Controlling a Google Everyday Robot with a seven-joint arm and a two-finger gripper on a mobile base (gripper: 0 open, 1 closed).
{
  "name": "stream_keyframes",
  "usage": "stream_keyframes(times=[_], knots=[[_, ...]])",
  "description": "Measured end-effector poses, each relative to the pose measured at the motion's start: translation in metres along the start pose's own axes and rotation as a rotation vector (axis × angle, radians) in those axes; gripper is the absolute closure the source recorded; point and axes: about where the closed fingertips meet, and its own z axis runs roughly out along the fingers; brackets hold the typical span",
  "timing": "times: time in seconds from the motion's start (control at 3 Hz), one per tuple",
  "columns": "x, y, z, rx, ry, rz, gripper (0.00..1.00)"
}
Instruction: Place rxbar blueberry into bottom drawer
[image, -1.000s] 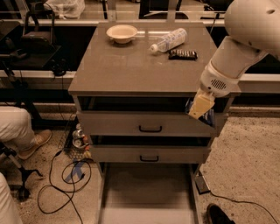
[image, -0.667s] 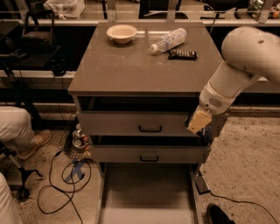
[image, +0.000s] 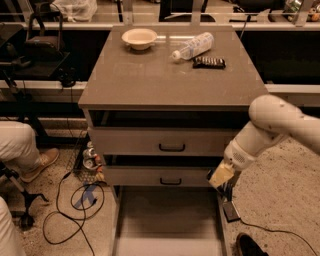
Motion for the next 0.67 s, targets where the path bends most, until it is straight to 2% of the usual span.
stream_keyframes(times=[0.33,0.67], knots=[[0.0069,-0.0029,0.0188,-0.033,0.008,0.016,1.00],[0.0069,-0.0029,0.0188,-0.033,0.008,0.016,1.00]])
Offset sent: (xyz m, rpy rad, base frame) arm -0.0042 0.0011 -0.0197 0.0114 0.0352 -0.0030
